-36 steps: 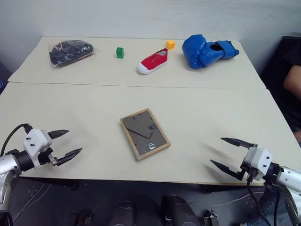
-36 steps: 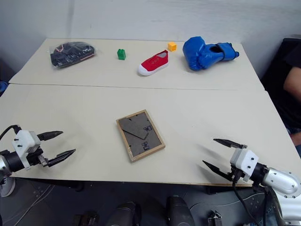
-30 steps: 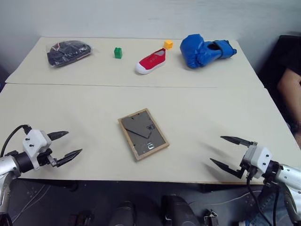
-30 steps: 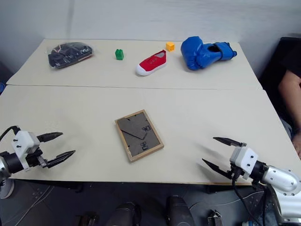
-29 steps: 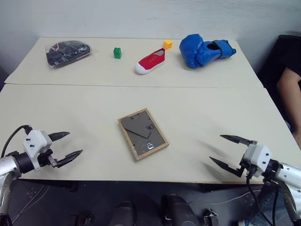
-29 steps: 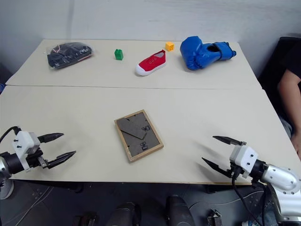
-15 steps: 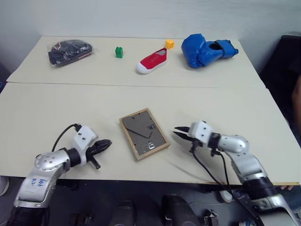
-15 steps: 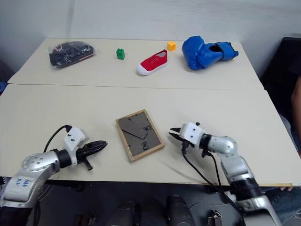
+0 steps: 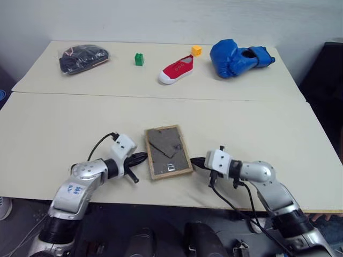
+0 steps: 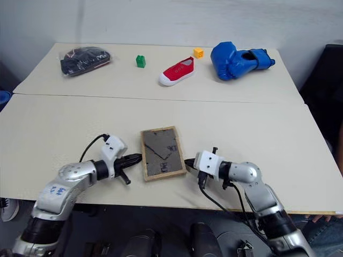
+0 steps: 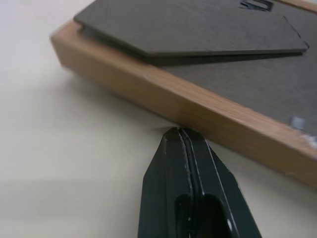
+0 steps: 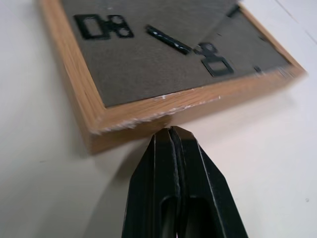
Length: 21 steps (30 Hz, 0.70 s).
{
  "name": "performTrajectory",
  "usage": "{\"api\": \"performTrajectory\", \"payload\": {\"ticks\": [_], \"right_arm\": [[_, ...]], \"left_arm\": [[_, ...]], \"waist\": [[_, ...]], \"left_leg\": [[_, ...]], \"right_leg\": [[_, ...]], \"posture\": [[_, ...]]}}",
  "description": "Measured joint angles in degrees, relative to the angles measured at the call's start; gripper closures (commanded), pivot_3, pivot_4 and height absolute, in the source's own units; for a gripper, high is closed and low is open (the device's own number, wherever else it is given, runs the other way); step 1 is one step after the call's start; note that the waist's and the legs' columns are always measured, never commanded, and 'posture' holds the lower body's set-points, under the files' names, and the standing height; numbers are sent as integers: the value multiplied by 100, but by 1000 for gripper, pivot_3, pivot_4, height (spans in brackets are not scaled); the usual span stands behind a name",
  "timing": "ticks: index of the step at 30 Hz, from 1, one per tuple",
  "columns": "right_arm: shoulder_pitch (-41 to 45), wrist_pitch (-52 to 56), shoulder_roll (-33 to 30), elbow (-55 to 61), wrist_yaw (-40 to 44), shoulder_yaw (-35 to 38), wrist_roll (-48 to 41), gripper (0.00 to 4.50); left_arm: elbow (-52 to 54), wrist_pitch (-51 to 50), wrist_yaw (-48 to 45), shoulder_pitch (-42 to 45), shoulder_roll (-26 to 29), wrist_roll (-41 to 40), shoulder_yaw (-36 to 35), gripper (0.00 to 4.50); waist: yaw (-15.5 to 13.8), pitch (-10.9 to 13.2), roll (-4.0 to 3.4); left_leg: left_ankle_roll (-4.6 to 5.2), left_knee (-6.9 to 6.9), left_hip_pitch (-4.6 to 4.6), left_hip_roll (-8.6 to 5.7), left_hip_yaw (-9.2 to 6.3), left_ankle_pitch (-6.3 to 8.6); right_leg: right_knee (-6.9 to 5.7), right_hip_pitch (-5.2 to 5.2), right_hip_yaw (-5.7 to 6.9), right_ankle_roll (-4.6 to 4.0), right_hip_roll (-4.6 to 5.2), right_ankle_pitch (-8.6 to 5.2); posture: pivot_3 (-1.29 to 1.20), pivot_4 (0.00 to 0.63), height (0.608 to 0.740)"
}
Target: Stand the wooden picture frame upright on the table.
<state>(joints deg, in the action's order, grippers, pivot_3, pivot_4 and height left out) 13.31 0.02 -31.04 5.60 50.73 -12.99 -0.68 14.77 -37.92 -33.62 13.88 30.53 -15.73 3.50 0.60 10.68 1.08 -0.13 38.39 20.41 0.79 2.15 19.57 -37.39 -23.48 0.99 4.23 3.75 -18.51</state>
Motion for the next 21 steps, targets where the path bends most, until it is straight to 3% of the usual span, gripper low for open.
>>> {"api": "performTrajectory", "payload": {"ticks": [5,9,12,15,21], "right_arm": [[-445,377,-32,538,-131,28,-19,4481],[-510,380,-143,595,-205,52,-14,4481],[-528,375,-397,602,-173,220,-28,4500],[-527,324,-867,493,-68,513,-32,4500],[-429,255,-1026,317,76,673,-78,4500]], "left_arm": [[-311,88,4,349,-267,136,267,4500],[-350,156,-164,345,-119,134,284,4500],[-308,109,-448,230,244,-3,121,3982],[-438,-80,-889,116,820,-298,-333,3074],[-685,-2449,-1523,580,1353,-1715,-955,1234]], "waist": [[-41,0,0],[-35,0,0],[-22,0,0],[2,0,0],[4,0,1]], "left_leg": [[0,3,0,0,2,0],[-1,3,-2,1,2,0],[-1,1,-3,3,2,0],[-6,-6,-10,4,2,-3],[-4,-4,-4,4,0,-3]], "right_leg": [[-1,0,-2,0,-3,0],[1,0,-3,0,-7,0],[7,0,-5,0,-7,0],[25,3,-5,-3,-9,-1],[20,0,-4,-3,-9,-1]], "posture": [[0,150,740],[0,150,740],[0,150,740],[0,150,740],[0,150,740]]}}
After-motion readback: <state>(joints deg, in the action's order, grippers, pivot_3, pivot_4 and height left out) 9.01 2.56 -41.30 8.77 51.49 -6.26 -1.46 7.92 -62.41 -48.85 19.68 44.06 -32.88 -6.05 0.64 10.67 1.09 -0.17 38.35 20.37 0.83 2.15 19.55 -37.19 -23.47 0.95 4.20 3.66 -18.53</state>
